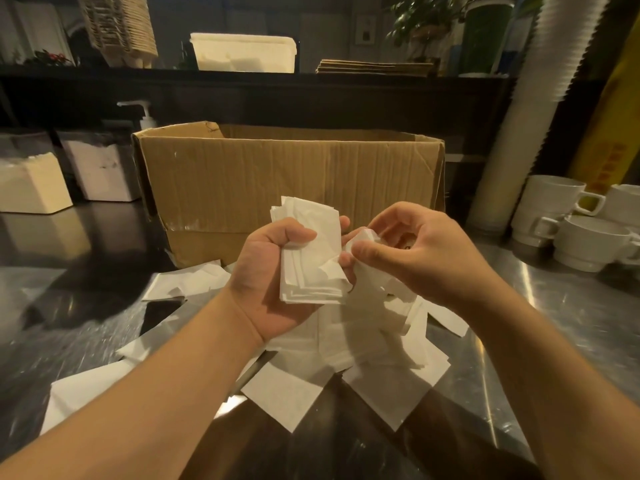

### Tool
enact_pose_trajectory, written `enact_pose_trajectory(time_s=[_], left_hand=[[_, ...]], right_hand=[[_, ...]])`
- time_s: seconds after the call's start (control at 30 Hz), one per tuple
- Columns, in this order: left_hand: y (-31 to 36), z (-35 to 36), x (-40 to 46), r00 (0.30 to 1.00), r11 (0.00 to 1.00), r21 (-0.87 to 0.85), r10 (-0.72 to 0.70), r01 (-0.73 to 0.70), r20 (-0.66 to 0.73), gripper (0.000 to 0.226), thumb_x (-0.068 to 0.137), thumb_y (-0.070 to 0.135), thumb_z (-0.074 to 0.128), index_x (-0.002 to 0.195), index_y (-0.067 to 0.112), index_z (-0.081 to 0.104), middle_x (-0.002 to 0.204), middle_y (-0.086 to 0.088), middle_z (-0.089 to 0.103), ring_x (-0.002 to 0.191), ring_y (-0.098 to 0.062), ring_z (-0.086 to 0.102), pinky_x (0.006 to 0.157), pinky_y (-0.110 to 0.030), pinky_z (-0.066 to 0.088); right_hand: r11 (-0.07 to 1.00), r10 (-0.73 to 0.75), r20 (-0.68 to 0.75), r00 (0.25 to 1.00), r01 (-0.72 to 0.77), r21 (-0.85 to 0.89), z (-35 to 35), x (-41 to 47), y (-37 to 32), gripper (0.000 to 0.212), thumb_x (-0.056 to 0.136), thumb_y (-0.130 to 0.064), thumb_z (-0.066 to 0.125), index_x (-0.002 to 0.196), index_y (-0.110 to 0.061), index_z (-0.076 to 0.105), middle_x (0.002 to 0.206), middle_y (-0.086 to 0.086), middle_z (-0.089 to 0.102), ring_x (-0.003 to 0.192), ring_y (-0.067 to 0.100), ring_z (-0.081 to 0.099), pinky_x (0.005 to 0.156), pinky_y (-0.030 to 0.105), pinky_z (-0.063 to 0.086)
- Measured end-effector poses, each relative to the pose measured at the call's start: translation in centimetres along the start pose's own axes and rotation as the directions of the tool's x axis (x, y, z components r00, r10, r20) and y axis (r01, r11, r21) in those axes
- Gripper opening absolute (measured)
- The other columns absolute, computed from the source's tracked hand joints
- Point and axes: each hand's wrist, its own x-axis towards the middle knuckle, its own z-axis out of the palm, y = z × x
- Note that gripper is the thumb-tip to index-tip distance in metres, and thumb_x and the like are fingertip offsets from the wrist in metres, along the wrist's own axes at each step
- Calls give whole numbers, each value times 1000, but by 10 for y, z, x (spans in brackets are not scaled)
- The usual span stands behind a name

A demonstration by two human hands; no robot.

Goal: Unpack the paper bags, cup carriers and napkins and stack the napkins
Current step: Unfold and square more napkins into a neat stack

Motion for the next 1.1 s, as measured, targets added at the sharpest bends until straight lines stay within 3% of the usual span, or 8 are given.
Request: enact_pose_trajectory(time_s=[0.17,0.33,0.43,0.6,0.8,0.93,1.03,1.1], left_hand=[[2,-5,1,1000,1000,18,0,1,-21,64,77,15,53,140,4,52,131,-21,62,84,-26,61,82,-40,55],[1,-1,1,998,1000,14,26,-26,-54,55,77,14,52,131,4,55,122,-19,62,80,-25,57,78,-39,54],[1,-2,2,998,1000,3,25,-25,-61,54,77,13,56,130,5,55,120,-19,63,79,-25,57,79,-39,52],[-1,3,1,991,999,45,22,-16,-130,47,79,15,53,125,5,56,110,-19,64,76,-25,55,79,-38,48],[-4,2,2,988,997,79,-13,26,-156,48,81,15,54,127,4,55,112,-19,64,79,-26,57,81,-40,48],[-4,2,2,986,995,93,-20,36,-167,48,81,15,54,127,3,57,112,-20,63,78,-27,56,78,-40,50],[-2,3,1,989,996,74,-27,38,-145,47,80,14,53,126,3,56,112,-19,62,78,-27,57,79,-39,50],[-2,3,0,992,997,64,-37,45,-117,49,80,15,53,128,3,55,113,-20,61,78,-27,58,80,-39,50]], right_hand=[[999,29,8,1000,-29,-44,1,2,5,12,90,-36,74,87,-29,65,88,-10,66,83,12,66,56,13,52],[995,81,28,996,-79,-55,-6,6,6,7,101,-32,60,99,-31,67,95,-19,60,87,6,58,63,15,45],[988,133,73,988,-126,-94,-4,8,9,23,100,-33,62,122,-29,65,110,-16,60,95,5,57,67,13,42],[955,262,109,959,-241,-173,-1,8,11,42,88,-33,78,124,-26,55,114,-6,60,95,14,61,77,28,56],[898,342,107,934,-291,-329,-11,11,13,27,93,-33,71,115,-21,60,99,-2,63,85,13,62,63,24,50],[951,285,47,958,-276,-141,-11,10,12,14,98,-32,65,107,-21,64,102,-1,67,85,15,64,60,23,46],[955,288,-22,957,-286,82,-13,11,12,31,98,-22,66,125,-30,53,117,-5,59,93,17,63,62,23,52],[937,291,-31,956,-278,211,-13,11,13,33,98,-15,66,120,-36,52,118,-2,61,95,21,65,67,30,59]])
